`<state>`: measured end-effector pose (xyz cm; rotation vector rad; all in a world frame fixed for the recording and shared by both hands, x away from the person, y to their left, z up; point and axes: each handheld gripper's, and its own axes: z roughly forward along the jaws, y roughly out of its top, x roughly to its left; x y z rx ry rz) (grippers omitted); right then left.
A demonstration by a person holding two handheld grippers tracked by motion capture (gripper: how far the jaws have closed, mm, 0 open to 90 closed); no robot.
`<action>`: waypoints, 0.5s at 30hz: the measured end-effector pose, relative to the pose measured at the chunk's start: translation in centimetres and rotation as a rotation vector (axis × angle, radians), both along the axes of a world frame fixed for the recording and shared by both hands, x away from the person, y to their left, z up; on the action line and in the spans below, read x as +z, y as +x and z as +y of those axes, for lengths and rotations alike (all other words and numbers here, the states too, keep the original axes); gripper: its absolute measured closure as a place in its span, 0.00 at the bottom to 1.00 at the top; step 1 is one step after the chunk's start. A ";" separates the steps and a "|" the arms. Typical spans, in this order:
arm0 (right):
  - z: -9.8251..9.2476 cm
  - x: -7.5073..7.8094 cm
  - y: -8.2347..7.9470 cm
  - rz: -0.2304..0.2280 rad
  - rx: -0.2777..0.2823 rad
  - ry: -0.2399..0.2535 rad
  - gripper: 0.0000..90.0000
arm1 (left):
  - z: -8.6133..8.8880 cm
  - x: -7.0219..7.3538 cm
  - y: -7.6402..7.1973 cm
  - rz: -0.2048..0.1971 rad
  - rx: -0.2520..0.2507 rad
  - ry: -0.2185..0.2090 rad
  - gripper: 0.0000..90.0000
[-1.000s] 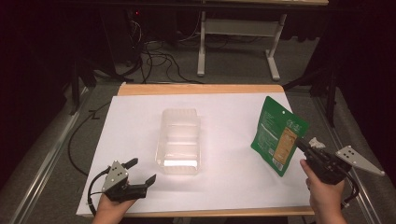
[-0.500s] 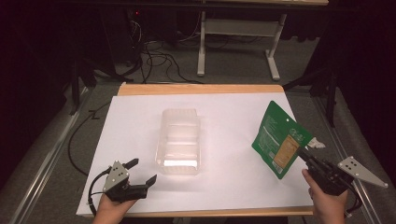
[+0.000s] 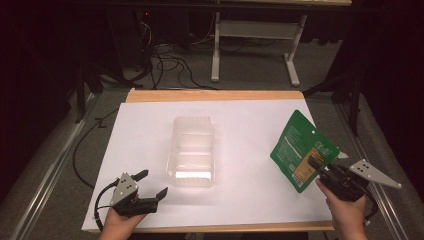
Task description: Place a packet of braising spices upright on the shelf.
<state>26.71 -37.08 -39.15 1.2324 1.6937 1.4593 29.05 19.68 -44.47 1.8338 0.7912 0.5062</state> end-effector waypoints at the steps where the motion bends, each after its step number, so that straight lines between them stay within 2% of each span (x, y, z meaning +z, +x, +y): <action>1: 0.0 -0.1 0.3 0.009 -0.004 -0.006 0.83 | 0.0 0.0 0.0 -0.001 0.000 0.000 0.14; 4: 0.0 -0.3 1.0 0.045 -0.002 -0.022 0.89 | 0.1 0.0 0.0 -0.003 0.003 -0.001 0.14; 6: 0.0 -0.5 1.4 0.079 -0.019 -0.044 0.89 | 0.1 0.1 0.0 -0.004 0.004 -0.005 0.14; 8: 0.1 -0.6 1.5 0.087 -0.034 -0.055 0.91 | 0.1 0.1 0.0 -0.005 0.006 -0.004 0.14; 9: 0.1 -0.6 1.7 0.098 -0.065 -0.059 0.96 | 0.1 0.1 0.0 -0.005 0.006 -0.005 0.14; 10: 0.1 -0.6 1.7 0.102 -0.072 -0.058 0.98 | 0.1 0.1 0.0 -0.005 0.004 -0.003 0.14; 12: 0.1 -0.6 1.7 0.102 -0.071 -0.057 0.99 | 0.1 0.1 0.0 -0.005 0.006 -0.002 0.15; 15: 0.0 -0.4 1.8 0.104 -0.027 -0.043 1.00 | 0.1 0.1 0.0 -0.005 0.005 -0.005 0.15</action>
